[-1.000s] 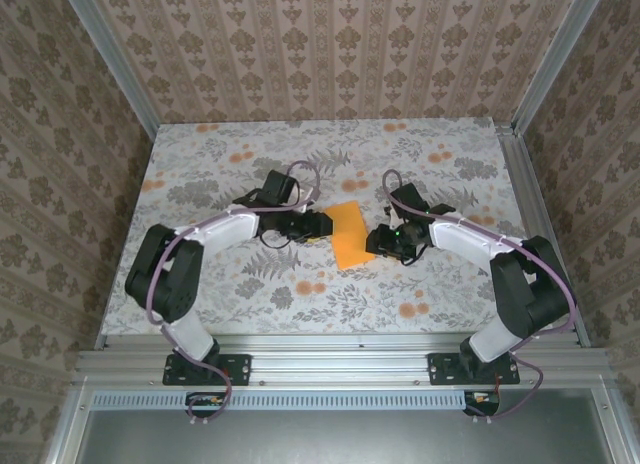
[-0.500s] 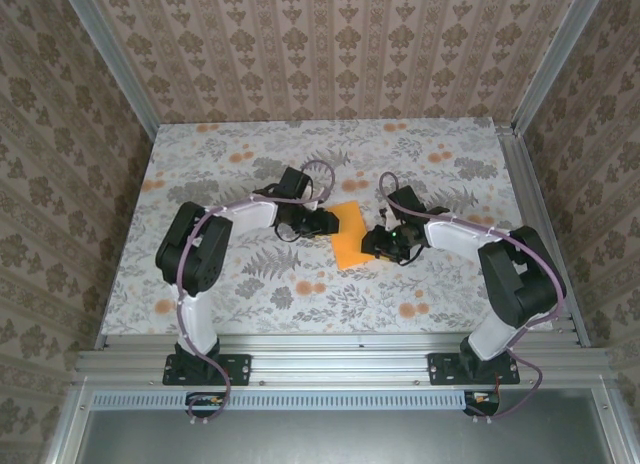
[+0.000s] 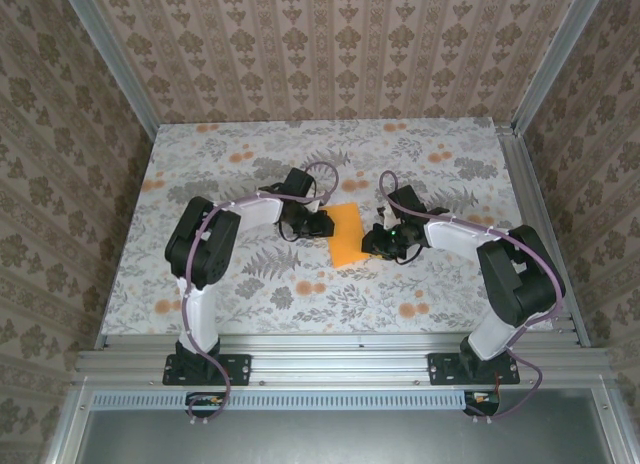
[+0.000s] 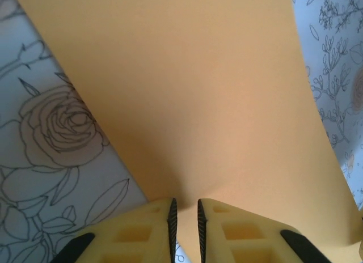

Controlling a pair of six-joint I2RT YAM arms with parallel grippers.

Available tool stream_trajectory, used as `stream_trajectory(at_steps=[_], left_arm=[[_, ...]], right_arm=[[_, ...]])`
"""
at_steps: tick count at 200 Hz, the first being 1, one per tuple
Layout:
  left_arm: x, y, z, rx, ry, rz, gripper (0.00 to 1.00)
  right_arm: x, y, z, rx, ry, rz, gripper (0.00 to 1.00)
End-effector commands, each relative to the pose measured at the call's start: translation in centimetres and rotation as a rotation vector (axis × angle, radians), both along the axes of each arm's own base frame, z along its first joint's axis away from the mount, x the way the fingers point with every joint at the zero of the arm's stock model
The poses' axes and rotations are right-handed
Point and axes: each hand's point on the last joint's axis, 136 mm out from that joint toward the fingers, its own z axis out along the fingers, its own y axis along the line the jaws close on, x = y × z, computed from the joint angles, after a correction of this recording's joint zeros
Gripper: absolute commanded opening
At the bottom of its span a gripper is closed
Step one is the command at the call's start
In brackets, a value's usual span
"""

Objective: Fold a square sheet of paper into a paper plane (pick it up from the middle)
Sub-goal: Third fold the triangle at the center of the table.

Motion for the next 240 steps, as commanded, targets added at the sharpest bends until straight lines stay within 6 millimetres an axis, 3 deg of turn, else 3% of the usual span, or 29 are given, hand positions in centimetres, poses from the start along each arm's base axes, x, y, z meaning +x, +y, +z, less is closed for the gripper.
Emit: stream_trajectory(at_steps=[1, 54, 138, 240], left_arm=[[0.1, 0.1, -1.0, 0.041, 0.000, -0.025, 0.18], [0.1, 0.2, -1.8, 0.072, 0.006, -0.035, 0.17], [-0.8, 0.2, -2.9, 0.091, 0.027, -0.058, 0.16], [-1.4, 0.4, -3.0, 0.080, 0.037, -0.063, 0.17]], right_arm=[[-0.1, 0.4, 0.9, 0.046, -0.011, -0.001, 0.21], [0.0, 1.1, 1.4, 0.086, -0.013, 0.001, 0.11], [0.7, 2.6, 1.7, 0.153, -0.016, -0.001, 0.06], [3.9, 5.0, 1.1, 0.220, -0.009, -0.028, 0.04]])
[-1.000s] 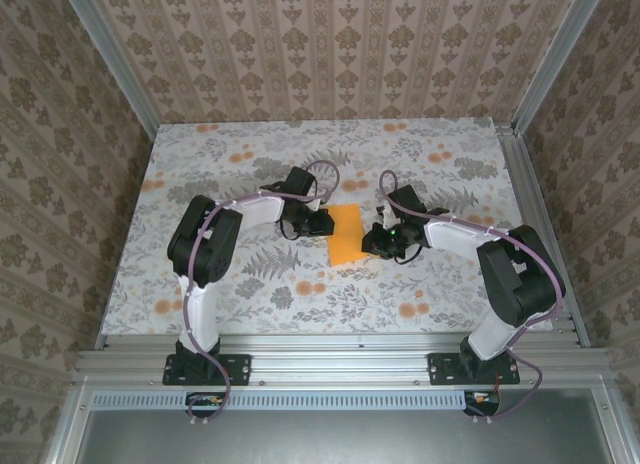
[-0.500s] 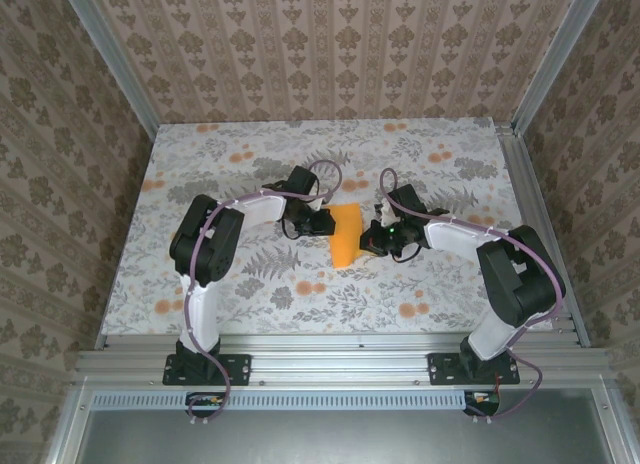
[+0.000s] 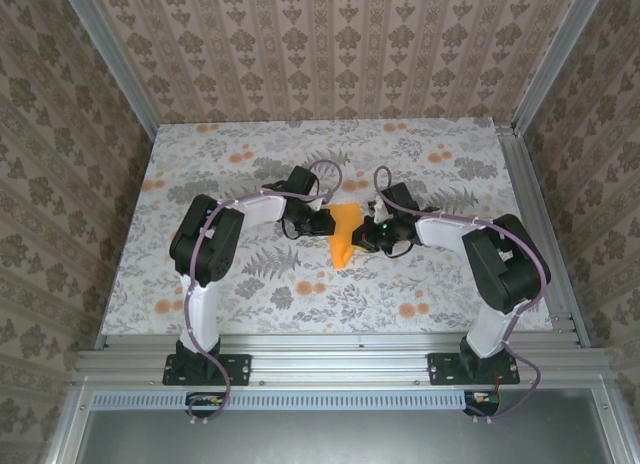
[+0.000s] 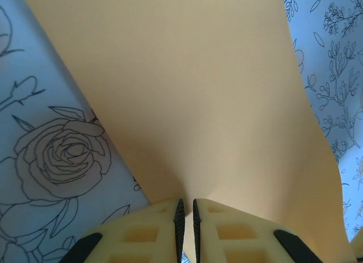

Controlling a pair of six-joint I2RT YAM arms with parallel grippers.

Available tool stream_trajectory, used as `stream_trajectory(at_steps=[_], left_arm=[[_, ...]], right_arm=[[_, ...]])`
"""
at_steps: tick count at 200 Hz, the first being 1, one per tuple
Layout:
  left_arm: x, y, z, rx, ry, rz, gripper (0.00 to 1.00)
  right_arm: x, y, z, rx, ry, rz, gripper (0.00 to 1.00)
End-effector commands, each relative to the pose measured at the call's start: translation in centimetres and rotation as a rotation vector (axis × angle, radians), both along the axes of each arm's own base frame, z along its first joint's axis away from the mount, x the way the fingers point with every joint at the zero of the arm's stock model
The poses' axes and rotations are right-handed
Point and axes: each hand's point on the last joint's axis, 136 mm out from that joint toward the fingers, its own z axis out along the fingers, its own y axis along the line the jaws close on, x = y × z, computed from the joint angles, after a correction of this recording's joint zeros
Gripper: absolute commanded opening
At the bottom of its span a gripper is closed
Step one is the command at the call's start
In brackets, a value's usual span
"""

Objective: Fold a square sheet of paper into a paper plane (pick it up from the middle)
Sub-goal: Third fold the triangle at the center of the table.

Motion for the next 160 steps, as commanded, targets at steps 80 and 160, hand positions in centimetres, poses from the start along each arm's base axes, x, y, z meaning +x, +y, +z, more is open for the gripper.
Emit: stream_trajectory(at_steps=[80, 160], left_arm=[[-1.8, 0.9, -2.5, 0.049, 0.062, -0.025, 0.16], [-2.0, 1.0, -2.9, 0.037, 0.074, -0.016, 0.16]], right_arm=[[2.8, 1.7, -0.9, 0.029, 0.015, -0.027, 0.02], [3.3, 2.0, -2.2, 0.015, 0.039, -0.031, 0.02]])
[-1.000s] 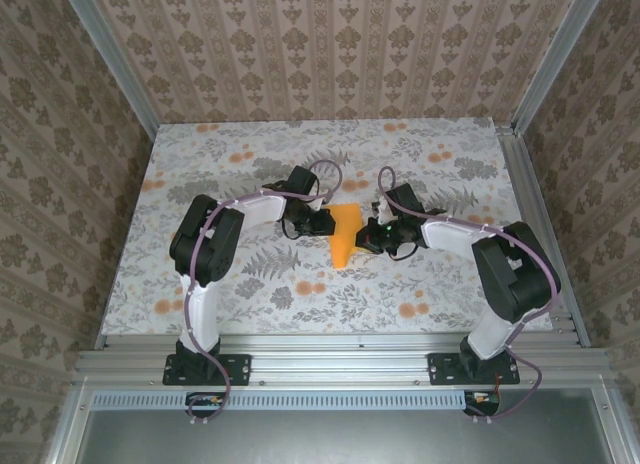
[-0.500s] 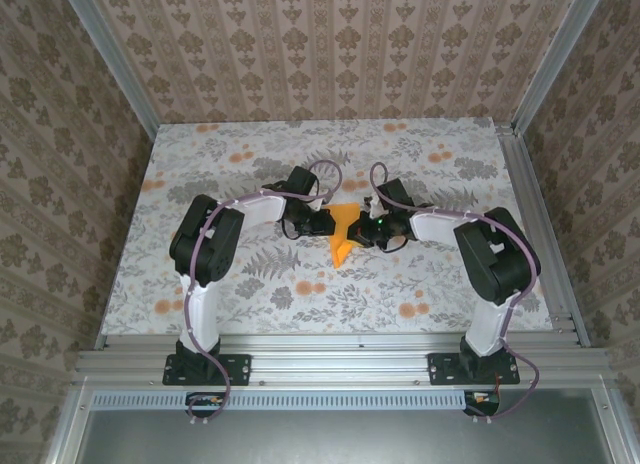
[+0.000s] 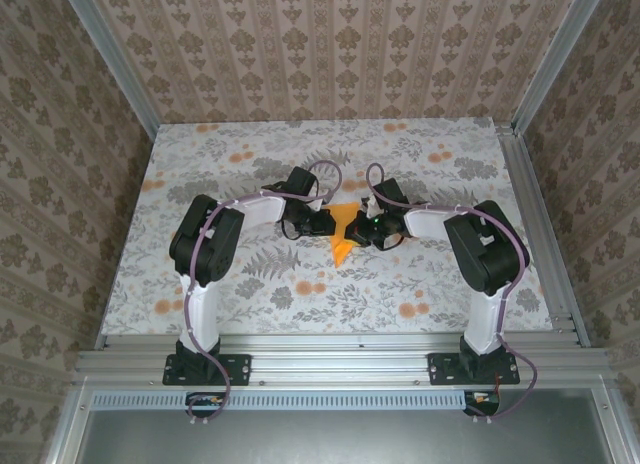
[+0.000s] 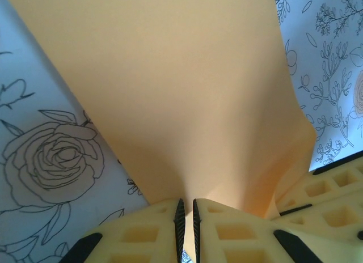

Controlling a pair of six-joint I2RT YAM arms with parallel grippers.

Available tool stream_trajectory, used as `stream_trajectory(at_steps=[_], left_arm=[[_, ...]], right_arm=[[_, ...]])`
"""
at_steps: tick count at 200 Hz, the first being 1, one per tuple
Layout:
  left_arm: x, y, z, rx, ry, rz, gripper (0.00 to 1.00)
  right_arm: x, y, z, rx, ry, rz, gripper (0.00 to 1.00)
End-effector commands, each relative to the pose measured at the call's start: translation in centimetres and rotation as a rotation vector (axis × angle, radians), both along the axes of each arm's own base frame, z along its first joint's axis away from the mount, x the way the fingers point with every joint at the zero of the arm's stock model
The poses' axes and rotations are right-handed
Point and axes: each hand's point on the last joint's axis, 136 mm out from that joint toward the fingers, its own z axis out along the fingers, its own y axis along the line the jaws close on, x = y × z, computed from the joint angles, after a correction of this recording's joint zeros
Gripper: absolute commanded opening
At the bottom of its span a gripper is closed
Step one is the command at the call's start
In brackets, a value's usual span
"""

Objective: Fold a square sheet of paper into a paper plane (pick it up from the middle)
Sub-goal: Third fold the triangle at the center of the table.

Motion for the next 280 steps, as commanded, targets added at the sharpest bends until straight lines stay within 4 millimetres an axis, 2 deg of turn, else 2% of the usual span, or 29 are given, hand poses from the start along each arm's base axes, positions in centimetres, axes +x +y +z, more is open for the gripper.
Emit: stream_trajectory(at_steps=[1, 180, 217, 253, 280], left_arm=[[-2.0, 1.3, -2.8, 0.064, 0.077, -0.010, 0.16], [-2.2, 1.3, -3.4, 0.055, 0.095, -0.005, 0.16], [-2.1, 1.2, -3.4, 0.049, 0.097, -0.004, 0.16], [-2.1, 0.9, -3.1, 0.032, 0.096, -0.005, 0.17], [-1.9, 0.7, -2.5, 0.013, 0.094, -0.004, 0.20]], right_arm=[[0.7, 0.6, -0.1, 0.004, -0.004, -0.005, 0.02], [0.7, 0.5, -2.5, -0.039, 0.036, -0.004, 0.04], [0.5, 0.2, -2.8, -0.059, 0.042, -0.002, 0.11], [0.4, 0.1, -3.0, -0.065, 0.043, 0.001, 0.26], [0.3, 0.0, -3.2, -0.070, 0.046, 0.000, 0.31]])
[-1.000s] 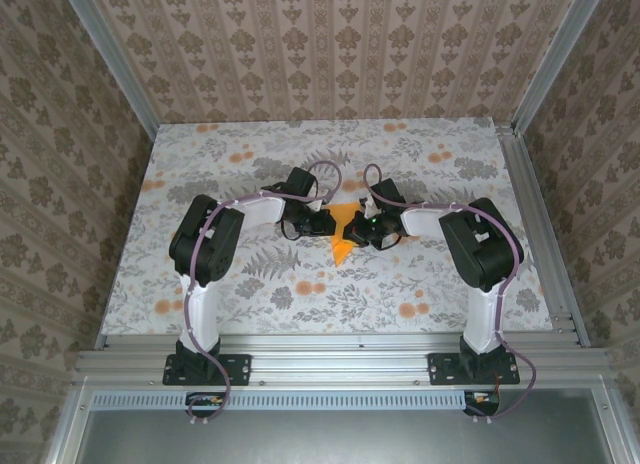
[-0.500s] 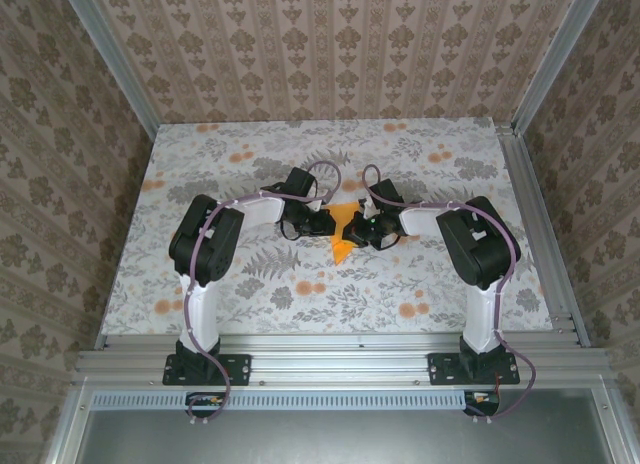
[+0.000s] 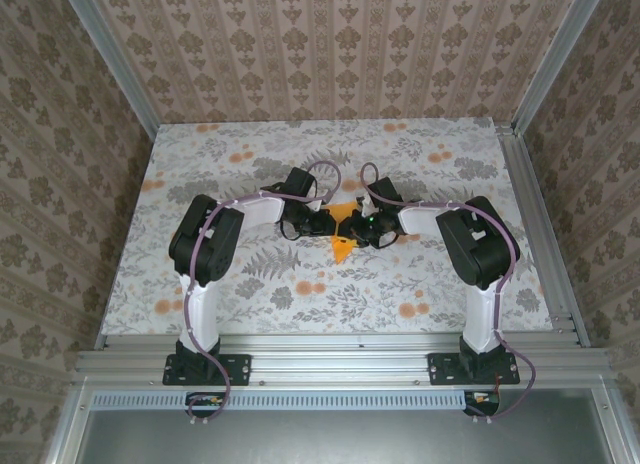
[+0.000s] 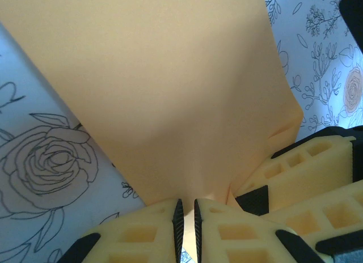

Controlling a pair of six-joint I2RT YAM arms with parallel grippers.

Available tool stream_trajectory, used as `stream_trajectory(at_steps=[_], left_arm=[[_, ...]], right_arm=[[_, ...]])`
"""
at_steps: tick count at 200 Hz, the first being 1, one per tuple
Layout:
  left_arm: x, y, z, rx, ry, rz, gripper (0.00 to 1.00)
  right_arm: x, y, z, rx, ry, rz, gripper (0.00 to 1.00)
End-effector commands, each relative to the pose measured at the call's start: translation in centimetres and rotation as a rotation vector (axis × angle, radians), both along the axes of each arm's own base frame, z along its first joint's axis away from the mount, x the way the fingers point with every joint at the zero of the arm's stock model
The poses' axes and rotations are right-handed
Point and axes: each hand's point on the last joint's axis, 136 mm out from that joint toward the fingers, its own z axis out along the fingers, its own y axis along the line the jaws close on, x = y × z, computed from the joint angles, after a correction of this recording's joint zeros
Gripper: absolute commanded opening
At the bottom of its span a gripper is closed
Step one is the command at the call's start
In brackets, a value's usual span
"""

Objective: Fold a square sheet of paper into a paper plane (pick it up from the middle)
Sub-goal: Third fold the triangle at the center of the table.

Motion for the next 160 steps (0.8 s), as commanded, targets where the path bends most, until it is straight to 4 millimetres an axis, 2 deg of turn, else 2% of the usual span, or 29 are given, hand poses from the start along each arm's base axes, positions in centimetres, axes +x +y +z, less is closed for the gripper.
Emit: stream_trajectory(at_steps=[1, 41, 77, 106, 140, 160], left_arm=[[-1.8, 0.8, -2.5, 0.046, 0.089, 0.001, 0.20], [-1.2, 0.8, -0.7, 0.015, 0.065, 0.012, 0.26], [-0.1, 2.1, 1.7, -0.005, 0.029, 0.048, 0.30], [-0.5, 2.4, 3.4, -0.023, 0.011, 0.048, 0.33], [-1.2, 3.0, 4.0, -0.038, 0.017, 0.073, 0.36], [-1.5, 2.8, 4.3, -0.062, 0.021, 0.077, 0.36]], right_arm=[[-0.6, -0.9, -2.2, -0.070, 0.041, -0.015, 0.31], [-0.8, -1.0, -2.4, -0.075, 0.044, -0.012, 0.36], [-1.0, -1.1, -2.6, -0.080, 0.047, -0.010, 0.38], [-1.0, -1.0, -2.7, -0.069, 0.047, -0.015, 0.38], [-1.3, -1.0, -2.7, -0.064, 0.047, -0.008, 0.39], [-1.5, -1.1, -2.8, -0.066, 0.050, -0.006, 0.35]])
